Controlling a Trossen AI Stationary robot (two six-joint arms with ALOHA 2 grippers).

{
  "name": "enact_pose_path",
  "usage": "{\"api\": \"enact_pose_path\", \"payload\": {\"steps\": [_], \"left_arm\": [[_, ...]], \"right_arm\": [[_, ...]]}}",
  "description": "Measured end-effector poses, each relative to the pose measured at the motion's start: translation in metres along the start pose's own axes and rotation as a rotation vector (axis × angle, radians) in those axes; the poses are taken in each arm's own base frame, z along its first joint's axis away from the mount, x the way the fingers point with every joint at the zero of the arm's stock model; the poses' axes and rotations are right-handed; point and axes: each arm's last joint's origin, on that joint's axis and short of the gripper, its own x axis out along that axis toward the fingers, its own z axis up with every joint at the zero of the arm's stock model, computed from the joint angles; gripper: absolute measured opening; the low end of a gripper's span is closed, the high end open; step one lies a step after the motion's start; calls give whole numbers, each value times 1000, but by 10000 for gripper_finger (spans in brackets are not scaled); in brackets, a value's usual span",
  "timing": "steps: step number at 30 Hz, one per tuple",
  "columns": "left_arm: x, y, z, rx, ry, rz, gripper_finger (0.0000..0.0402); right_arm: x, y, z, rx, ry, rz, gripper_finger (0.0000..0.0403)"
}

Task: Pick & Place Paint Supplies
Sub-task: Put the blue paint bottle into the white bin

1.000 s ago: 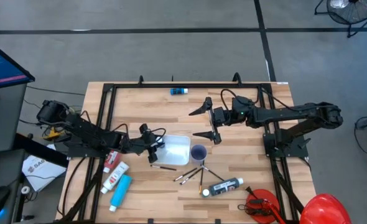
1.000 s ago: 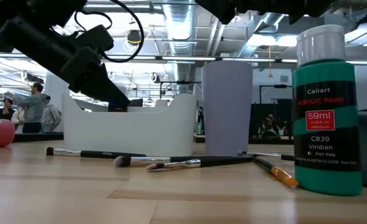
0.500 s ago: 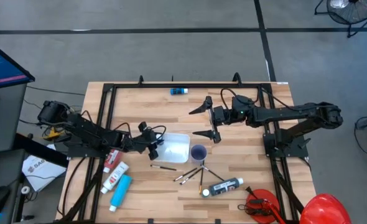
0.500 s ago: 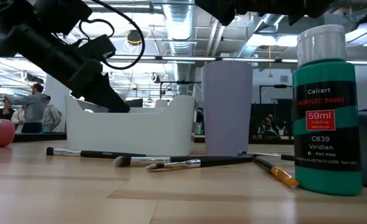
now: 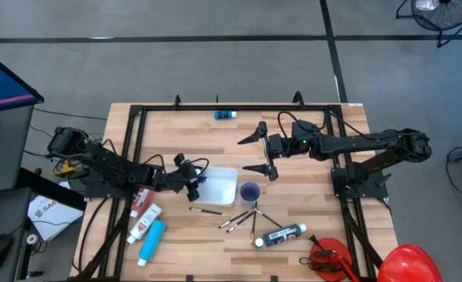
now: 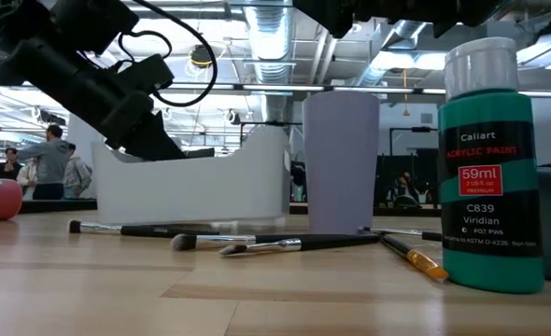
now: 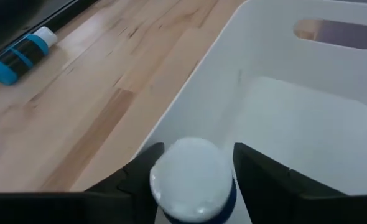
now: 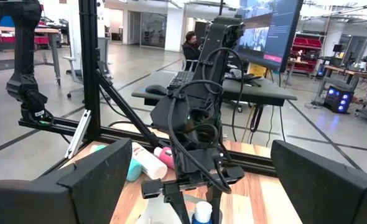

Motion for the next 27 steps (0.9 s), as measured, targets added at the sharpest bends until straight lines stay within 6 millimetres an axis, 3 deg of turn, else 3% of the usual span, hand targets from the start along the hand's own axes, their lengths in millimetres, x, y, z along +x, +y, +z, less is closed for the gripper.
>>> {"api": "enact_pose_path", "payload": {"steps": [27], "left_arm": [[-1, -1, 3, -10, -25, -9, 223]], "right_arm": [[0, 0, 0, -1, 3, 0, 377]]}}
